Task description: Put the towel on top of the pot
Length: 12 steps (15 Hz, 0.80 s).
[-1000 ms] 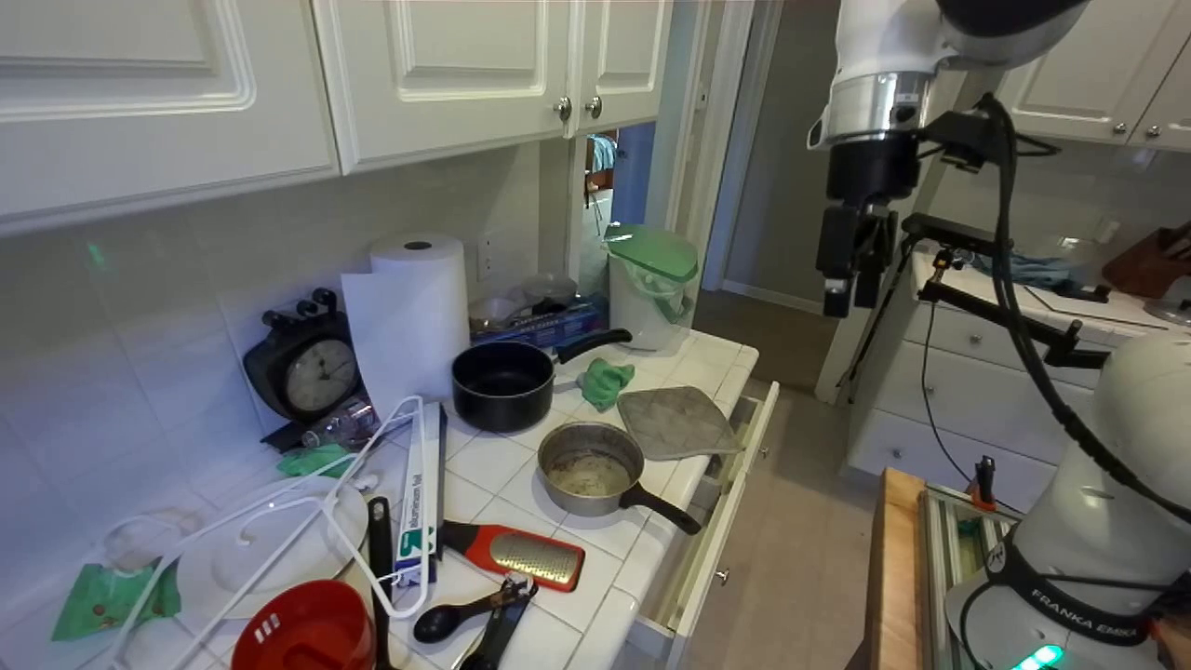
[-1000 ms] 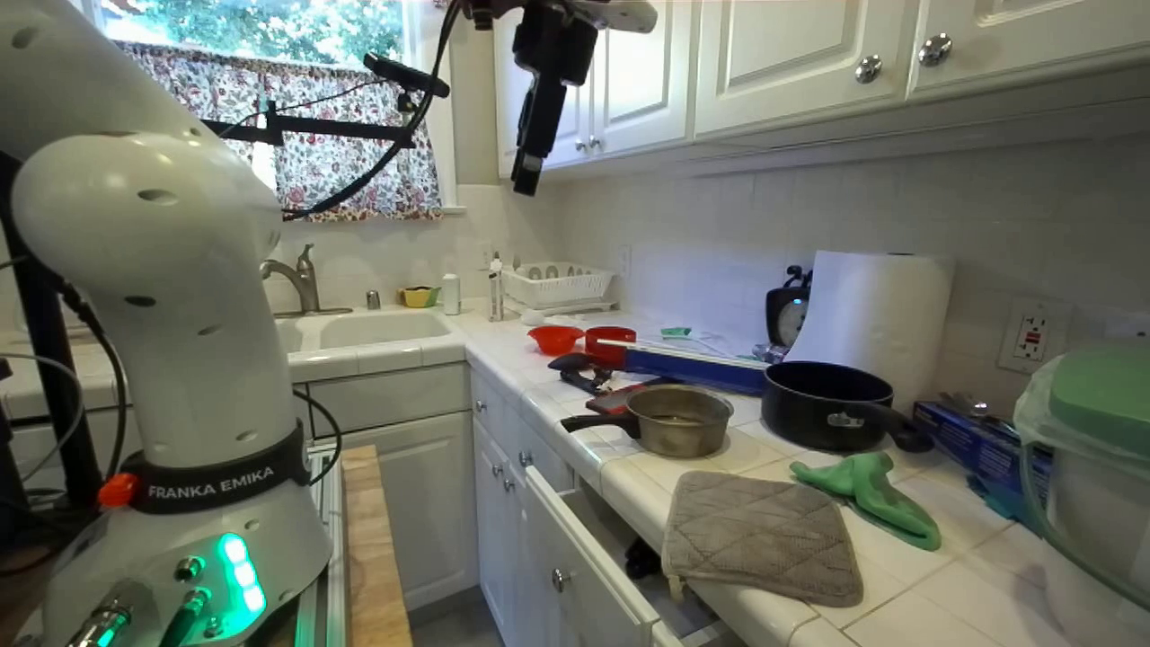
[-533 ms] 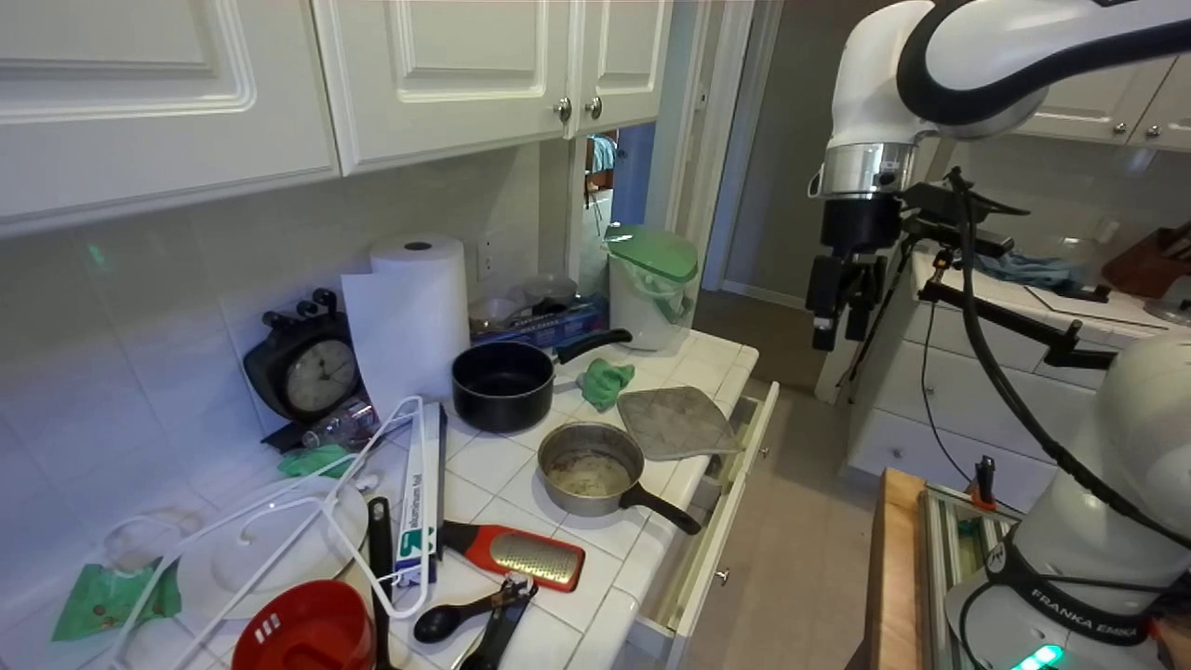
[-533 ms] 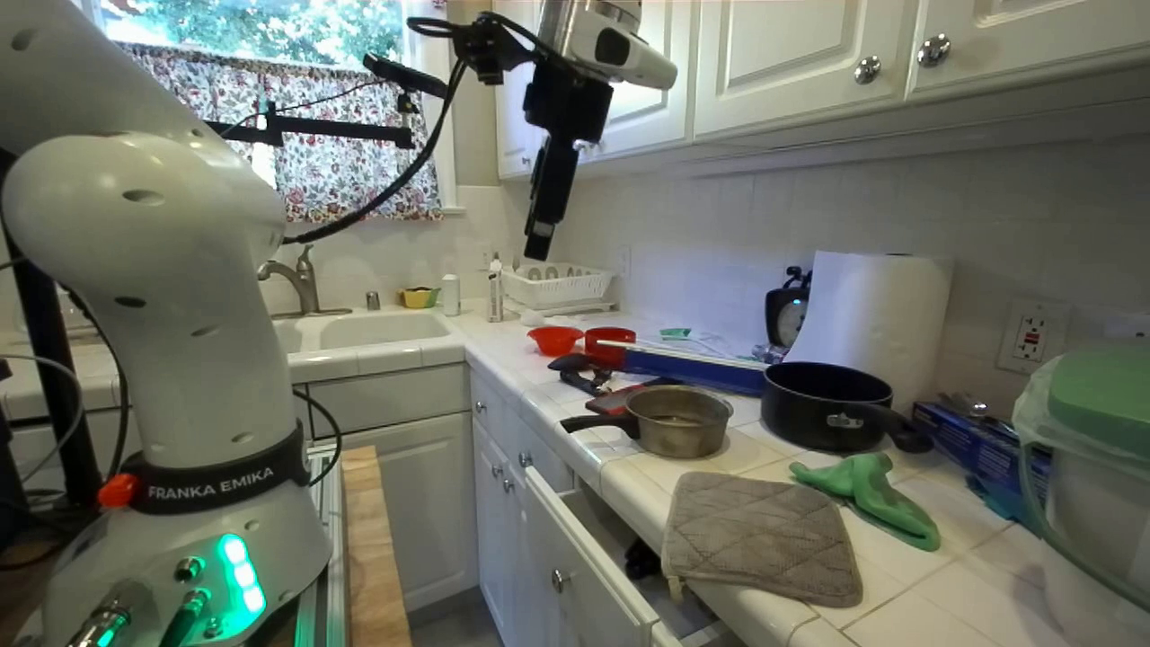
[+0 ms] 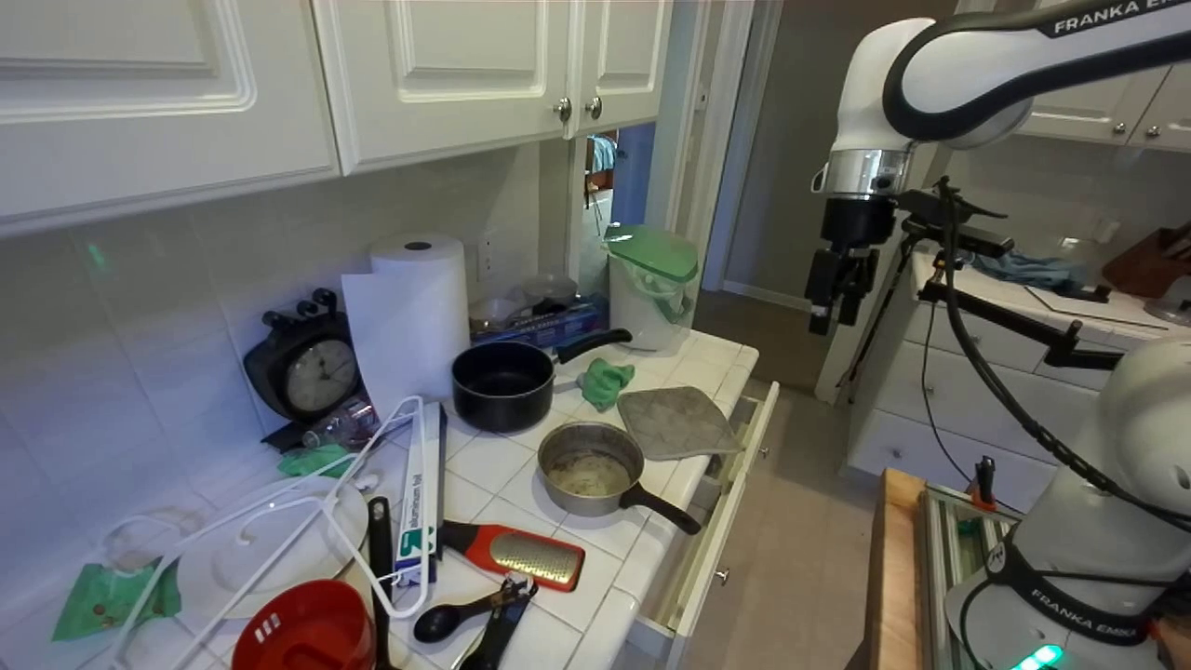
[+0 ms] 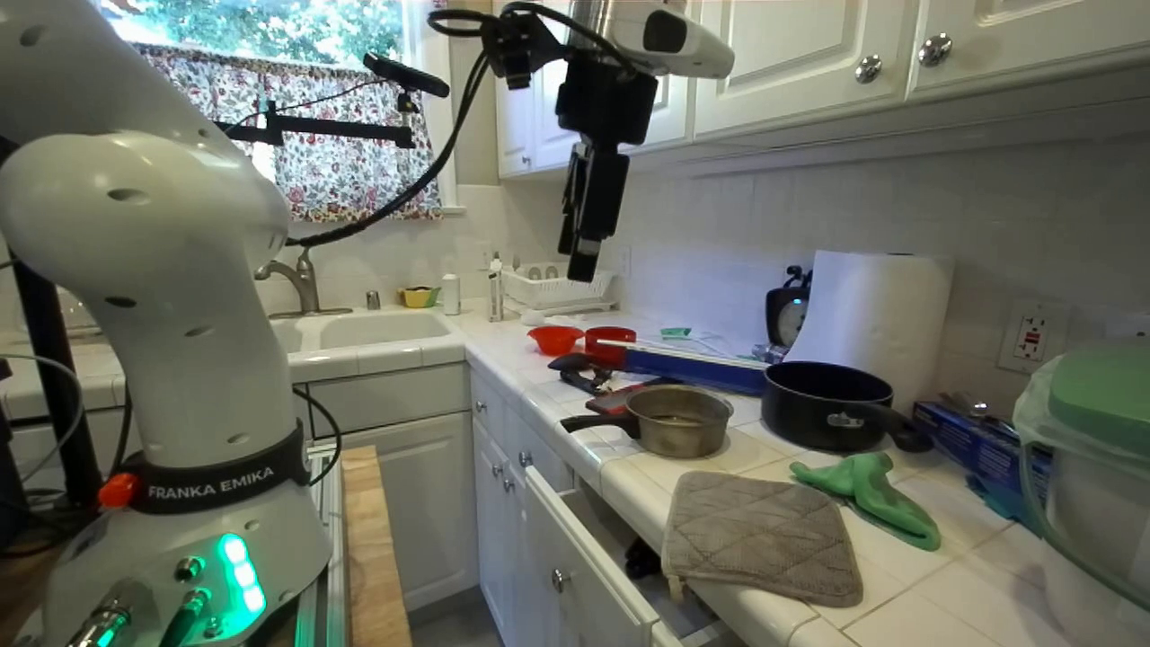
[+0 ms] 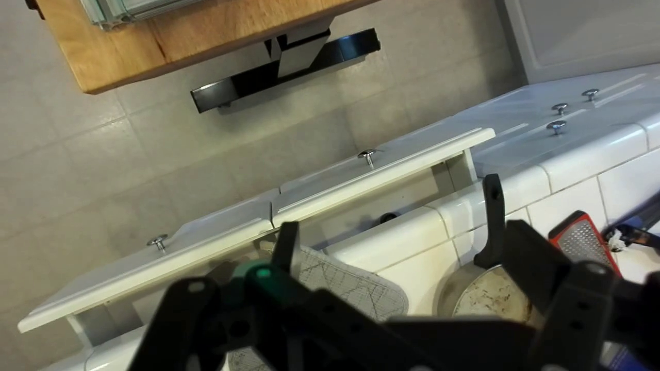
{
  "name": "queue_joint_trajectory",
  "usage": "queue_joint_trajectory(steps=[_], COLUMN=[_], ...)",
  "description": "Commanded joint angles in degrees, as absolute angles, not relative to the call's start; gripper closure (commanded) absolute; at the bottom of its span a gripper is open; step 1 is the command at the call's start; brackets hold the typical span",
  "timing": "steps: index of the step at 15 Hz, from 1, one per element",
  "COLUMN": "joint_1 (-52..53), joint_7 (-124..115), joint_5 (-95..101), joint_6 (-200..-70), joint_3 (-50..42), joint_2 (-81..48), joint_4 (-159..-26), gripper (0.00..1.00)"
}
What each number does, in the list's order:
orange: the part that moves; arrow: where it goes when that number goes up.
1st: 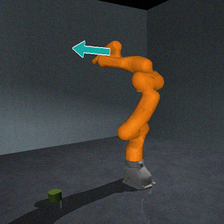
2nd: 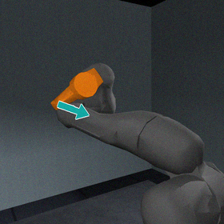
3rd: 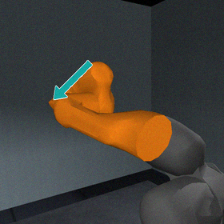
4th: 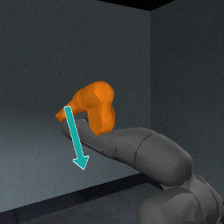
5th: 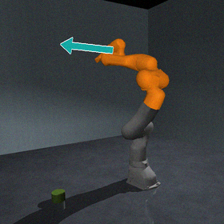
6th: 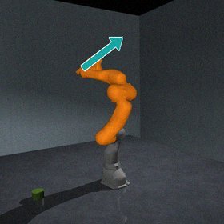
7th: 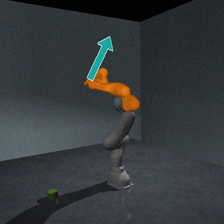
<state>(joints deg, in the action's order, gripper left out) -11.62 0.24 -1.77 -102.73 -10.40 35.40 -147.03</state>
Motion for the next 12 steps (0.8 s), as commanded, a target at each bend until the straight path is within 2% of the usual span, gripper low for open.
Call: queue_joint_trajectory(steps=[1,6,12], joint_1=[-11.7,-13.9,-14.4], joint_7=[0.3,-1.6,0.5], joint_5=[-1.8,1.7,9.6], joint_6=[-102.6,-105.3,-117.7], joint_3=[-10.3,-10.2,-10.2], joint_2=[35.3,33.2,29.3], joint_4=[-146.8,-148.1,-151.7], gripper=[0.00,0.00,0.00])
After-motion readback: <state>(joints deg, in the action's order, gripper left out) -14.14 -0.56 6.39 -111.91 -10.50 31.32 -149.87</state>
